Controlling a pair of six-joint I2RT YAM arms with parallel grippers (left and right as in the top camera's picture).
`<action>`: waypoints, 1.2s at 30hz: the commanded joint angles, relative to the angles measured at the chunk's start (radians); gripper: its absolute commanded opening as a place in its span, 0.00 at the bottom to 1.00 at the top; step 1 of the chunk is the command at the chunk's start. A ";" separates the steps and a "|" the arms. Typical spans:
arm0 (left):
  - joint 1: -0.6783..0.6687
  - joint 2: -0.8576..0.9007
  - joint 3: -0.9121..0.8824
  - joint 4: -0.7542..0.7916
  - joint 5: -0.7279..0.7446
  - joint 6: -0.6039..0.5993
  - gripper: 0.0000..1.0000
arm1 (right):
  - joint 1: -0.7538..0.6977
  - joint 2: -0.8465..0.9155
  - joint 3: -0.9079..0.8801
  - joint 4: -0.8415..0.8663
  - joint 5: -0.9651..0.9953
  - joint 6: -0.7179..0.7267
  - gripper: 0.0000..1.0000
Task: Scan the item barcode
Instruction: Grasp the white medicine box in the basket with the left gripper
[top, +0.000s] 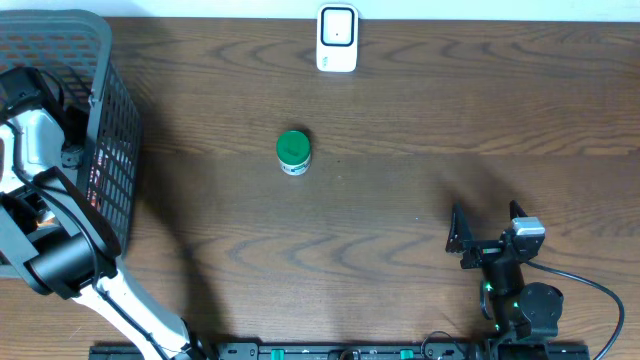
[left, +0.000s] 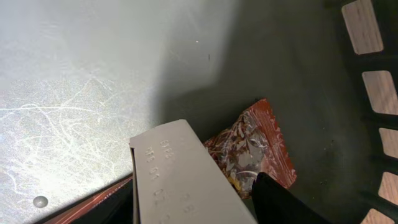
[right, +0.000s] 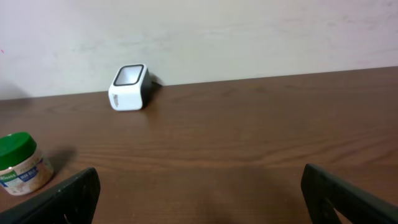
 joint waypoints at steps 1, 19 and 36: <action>0.002 -0.037 0.000 0.000 -0.012 -0.010 0.55 | 0.005 -0.002 -0.001 -0.004 -0.005 -0.014 0.99; 0.002 -0.073 0.000 0.000 -0.013 -0.009 0.19 | 0.005 -0.002 -0.001 -0.004 -0.005 -0.014 0.99; 0.002 -0.105 0.001 0.002 -0.012 -0.009 0.19 | 0.005 -0.002 -0.001 -0.004 -0.005 -0.014 0.99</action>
